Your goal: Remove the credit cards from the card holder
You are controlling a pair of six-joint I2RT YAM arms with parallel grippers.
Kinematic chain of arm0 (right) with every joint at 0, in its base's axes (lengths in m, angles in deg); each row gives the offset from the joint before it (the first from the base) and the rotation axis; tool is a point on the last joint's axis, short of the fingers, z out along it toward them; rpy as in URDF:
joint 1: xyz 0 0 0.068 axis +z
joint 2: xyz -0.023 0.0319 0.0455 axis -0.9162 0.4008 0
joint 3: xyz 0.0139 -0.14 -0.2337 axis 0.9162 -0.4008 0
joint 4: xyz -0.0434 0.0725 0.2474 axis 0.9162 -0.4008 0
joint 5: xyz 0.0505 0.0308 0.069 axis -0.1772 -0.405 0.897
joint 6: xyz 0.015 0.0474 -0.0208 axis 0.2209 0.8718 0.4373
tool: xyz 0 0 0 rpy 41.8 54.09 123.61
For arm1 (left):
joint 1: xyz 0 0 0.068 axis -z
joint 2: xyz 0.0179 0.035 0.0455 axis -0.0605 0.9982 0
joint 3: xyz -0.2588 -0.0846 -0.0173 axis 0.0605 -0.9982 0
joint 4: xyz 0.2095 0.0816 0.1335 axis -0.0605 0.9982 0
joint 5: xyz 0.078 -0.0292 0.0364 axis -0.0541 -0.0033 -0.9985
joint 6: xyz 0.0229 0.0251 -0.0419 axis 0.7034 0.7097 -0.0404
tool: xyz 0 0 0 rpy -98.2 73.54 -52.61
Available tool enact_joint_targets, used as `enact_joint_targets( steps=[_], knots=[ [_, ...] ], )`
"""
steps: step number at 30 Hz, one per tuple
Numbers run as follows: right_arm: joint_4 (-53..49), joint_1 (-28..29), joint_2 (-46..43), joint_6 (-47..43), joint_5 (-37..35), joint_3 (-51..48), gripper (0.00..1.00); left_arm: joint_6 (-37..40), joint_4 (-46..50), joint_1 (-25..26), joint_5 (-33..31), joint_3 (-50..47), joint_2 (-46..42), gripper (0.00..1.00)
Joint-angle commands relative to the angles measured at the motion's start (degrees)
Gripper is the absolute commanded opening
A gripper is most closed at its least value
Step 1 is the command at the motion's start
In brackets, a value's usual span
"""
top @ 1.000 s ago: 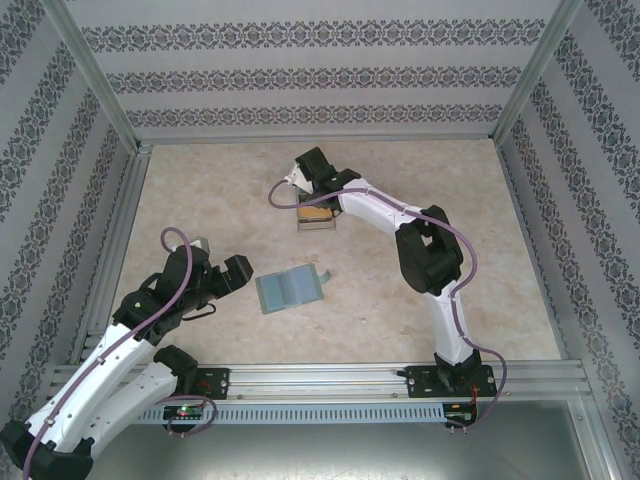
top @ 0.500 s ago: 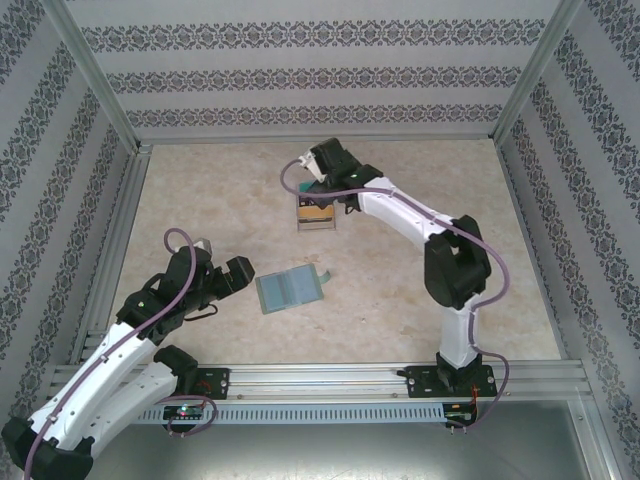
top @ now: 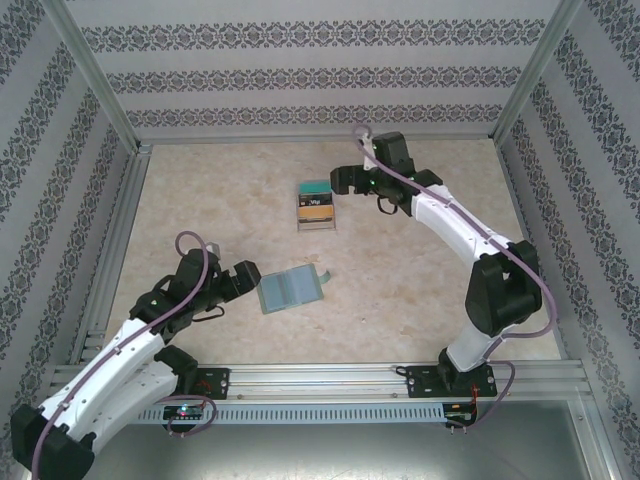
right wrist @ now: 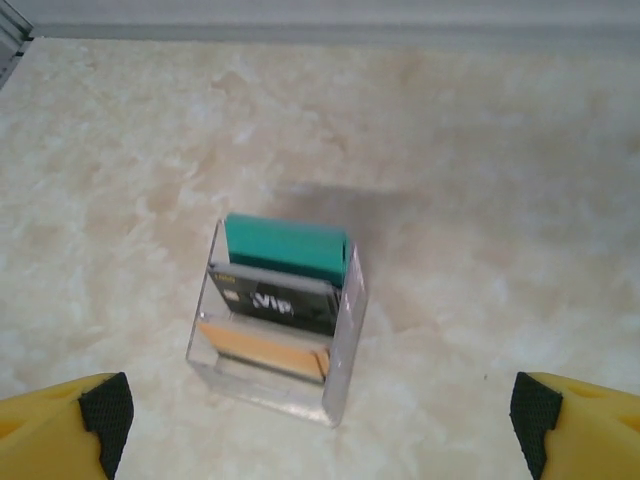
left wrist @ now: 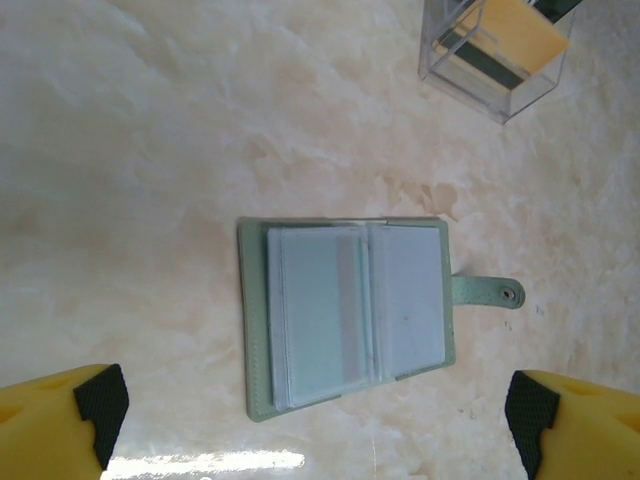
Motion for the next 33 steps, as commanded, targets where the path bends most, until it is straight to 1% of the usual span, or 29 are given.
enact_joint_targets(
  steps=[1, 4, 7, 12, 14, 18, 20, 22, 25, 26, 27, 29, 30, 32, 33],
  knots=[
    [2.78, 0.63, -3.34, 7.99, 9.88, -4.28, 0.98, -1.53, -8.33, -0.85, 5.07, -2.55, 2.47, 0.89],
    [3.08, 1.84, -5.64, 9.07, 10.75, -8.8, 0.98, -2.96, -12.81, -1.13, 8.01, -3.9, 6.78, 0.73],
    [2.16, 4.96, -7.8, 9.01, 10.3, -12.76, 0.98, -3.36, -17.32, -1.2, 11.53, -4.01, 12.35, 0.63],
    [3.26, 11.36, -9.32, 11.62, 9.55, -19.3, 0.98, -3.64, -22.66, -1.32, 15.17, -3.65, 19.59, 0.55],
    [3.63, 14.07, -9.13, 12.34, 8.81, -20.81, 0.98, -3.88, -24.45, -1.34, 16.04, -3.61, 21.43, 0.54],
    [5.28, 18.41, -7.75, 14.53, 8.16, -23.09, 0.98, -3.55, -25.06, -1.31, 16.81, -3.35, 24.08, 0.54],
    [6.29, 19.66, -6.49, 15.27, 9.21, -23.69, 0.93, -3.47, -25.3, -1.34, 17.1, -3.43, 25.04, 0.54],
    [6.52, 20.77, -5.24, 15.68, 9.58, -23.83, 0.91, -3.47, -25.37, -1.34, 17.02, -3.58, 25.73, 0.54],
    [6.83, 21.63, -3.51, 15.29, 10.01, -23.66, 0.71, -3.47, -25.47, -1.34, 16.94, -3.83, 26.67, 0.54],
    [6.84, 21.77, -2.84, 15.2, 10.3, -23.51, 0.6, -3.47, -25.39, -1.34, 16.8, -3.92, 26.85, 0.54],
    [6.69, 21.73, -2.15, 15.0, 10.34, -23.37, 0.53, -3.47, -25.46, -1.27, 16.68, -4.0, 27.05, 0.54],
    [6.25, 21.81, -1.2, 14.51, 9.79, -23.22, 0.41, -3.46, -25.6, -1.29, 16.68, -4.22, 27.46, 0.54],
    [6.0, 21.82, -0.76, 14.29, 9.42, -23.35, 0.38, -3.42, -25.73, -1.33, 16.75, -4.11, 27.72, 0.54],
    [5.48, 21.91, 0.08, 13.73, 8.48, -23.31, 0.37, -3.29, -26.05, -1.34, 16.84, -4.03, 28.41, 0.54],
    [4.98, 21.93, 0.64, 13.5, 7.76, -23.31, 0.35, -3.28, -26.25, -1.33, 16.84, -4.03, 28.75, 0.54]
  ],
)
